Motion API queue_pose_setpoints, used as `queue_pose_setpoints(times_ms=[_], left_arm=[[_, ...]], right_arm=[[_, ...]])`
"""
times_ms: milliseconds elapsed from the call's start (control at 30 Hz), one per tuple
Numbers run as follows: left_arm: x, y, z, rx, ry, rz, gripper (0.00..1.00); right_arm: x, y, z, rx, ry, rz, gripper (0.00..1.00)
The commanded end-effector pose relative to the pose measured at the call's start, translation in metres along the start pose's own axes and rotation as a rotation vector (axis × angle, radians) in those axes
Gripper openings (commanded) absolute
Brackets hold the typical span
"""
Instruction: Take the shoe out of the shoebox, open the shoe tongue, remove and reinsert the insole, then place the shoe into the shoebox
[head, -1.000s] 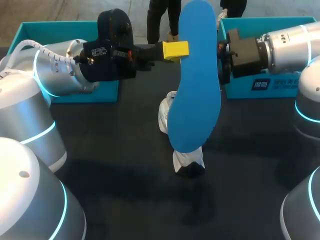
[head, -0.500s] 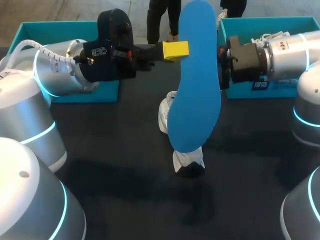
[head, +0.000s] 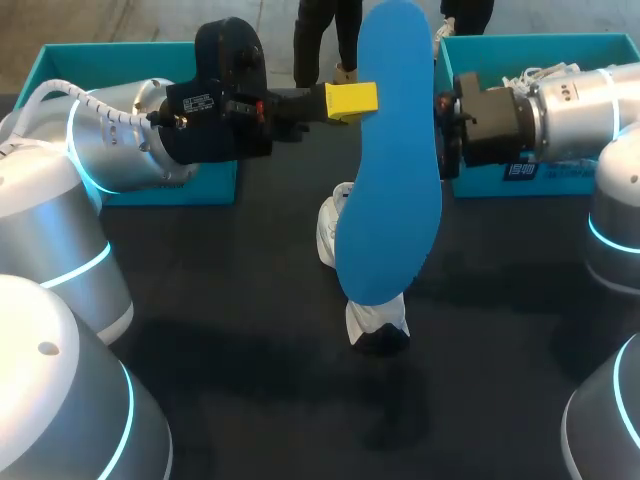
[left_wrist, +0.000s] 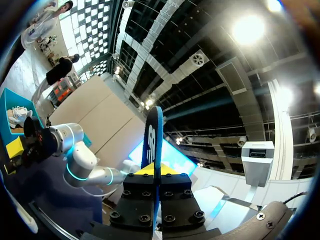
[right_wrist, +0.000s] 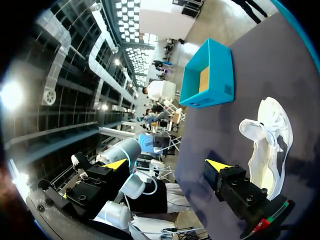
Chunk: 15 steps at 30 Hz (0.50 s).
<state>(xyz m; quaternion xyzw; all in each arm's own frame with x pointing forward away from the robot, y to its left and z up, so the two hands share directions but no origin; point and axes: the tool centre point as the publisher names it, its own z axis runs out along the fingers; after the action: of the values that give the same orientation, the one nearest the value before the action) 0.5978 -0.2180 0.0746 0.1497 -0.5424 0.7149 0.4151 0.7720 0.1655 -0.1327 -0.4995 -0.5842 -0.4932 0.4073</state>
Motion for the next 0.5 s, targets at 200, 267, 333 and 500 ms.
queue_pose_setpoints(times_ms=[200,267,333,500], left_arm=[[0.001,0.001,0.005,0.008,-0.005,0.001,0.00],[-0.001,0.001,0.003,0.009,-0.001,0.013,0.00],[-0.004,0.001,-0.001,0.005,0.003,0.028,0.00],[-0.013,0.003,-0.018,-0.033,-0.020,0.094,0.00]], right_arm=[[0.000,0.000,0.002,-0.002,-0.002,0.000,1.00],[0.000,0.000,0.002,-0.002,-0.002,0.000,1.00],[0.000,0.000,0.002,-0.002,-0.002,0.000,1.00],[0.000,0.000,0.002,-0.002,-0.002,0.000,1.00]])
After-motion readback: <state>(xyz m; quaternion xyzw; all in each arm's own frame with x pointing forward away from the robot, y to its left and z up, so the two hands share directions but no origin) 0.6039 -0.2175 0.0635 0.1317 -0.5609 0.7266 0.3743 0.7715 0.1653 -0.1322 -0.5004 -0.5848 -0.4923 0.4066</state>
